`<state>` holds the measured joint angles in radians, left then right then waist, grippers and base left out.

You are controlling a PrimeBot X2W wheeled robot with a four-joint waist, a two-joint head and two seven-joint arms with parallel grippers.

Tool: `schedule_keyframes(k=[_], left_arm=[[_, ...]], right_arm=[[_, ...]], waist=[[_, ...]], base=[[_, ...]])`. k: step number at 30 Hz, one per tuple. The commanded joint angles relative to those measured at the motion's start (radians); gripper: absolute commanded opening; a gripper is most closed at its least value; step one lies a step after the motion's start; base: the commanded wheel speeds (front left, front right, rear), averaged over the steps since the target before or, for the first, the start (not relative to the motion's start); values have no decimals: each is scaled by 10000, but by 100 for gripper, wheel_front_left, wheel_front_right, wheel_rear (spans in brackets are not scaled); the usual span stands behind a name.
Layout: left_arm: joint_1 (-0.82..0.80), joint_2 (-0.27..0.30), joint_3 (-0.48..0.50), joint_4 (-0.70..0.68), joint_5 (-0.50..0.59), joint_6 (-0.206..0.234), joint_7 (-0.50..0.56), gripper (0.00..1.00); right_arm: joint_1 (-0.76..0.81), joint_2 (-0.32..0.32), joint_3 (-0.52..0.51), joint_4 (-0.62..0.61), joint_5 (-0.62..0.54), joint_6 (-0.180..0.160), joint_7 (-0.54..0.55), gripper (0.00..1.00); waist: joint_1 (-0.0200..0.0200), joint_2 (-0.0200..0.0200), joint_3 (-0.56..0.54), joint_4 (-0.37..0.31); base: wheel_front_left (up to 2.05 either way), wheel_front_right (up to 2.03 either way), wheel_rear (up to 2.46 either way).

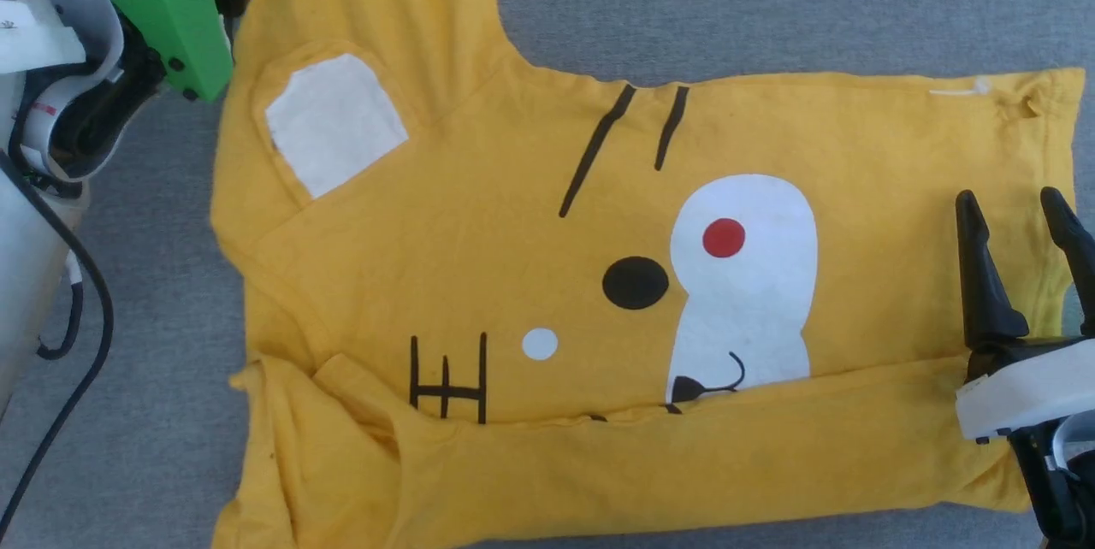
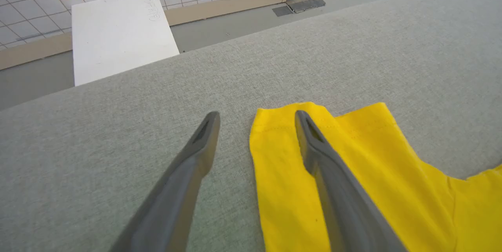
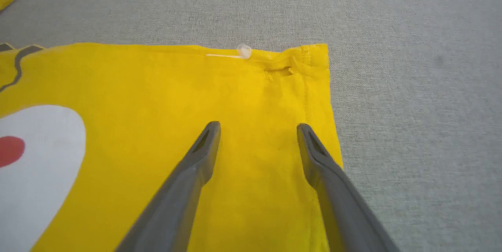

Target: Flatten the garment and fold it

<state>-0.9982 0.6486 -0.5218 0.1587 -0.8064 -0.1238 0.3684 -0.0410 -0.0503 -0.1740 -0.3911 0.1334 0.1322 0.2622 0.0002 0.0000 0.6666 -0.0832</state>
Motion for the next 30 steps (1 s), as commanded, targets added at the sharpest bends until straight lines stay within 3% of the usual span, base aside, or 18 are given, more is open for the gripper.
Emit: schedule_keyframes(k=[1,11,12,13,21,26,30], left_arm=[[-214,175,-168,79,-169,-67,28,100],[-315,544,-880,990,-343,-68,-235,97],[-289,541,-1011,1004,-453,-68,-219,24],[-252,562,-1218,936,-605,-68,-149,0],[-346,1021,-2394,383,-1502,-68,-824,0],[-475,1128,-2406,632,-1654,-68,-1683,0],[-546,1144,-2426,734,-1710,-69,-1990,0]], right_arm=[[-138,1,-7,-84,81,-15,-49,100],[-6,1,-18,-214,154,-15,33,100],[6,1,-45,-251,137,-15,59,100],[17,1,-74,-290,120,-15,86,100],[-148,1,34,-680,-109,-15,442,100],[-1067,1,-10,-1446,-929,-15,968,100],[-2121,-304,-383,-1313,-967,-15,1517,100]], waist=[[-2,0,159,-183],[-2,0,274,-463],[-2,0,270,-477],[-2,0,261,-484],[-2,0,-126,-366],[-2,0,-407,-141],[-2,0,-380,81]], base=[[0,0,0],[0,0,0],[0,0,0],[0,0,0],[0,0,0],[0,0,0],[0,0,0]])
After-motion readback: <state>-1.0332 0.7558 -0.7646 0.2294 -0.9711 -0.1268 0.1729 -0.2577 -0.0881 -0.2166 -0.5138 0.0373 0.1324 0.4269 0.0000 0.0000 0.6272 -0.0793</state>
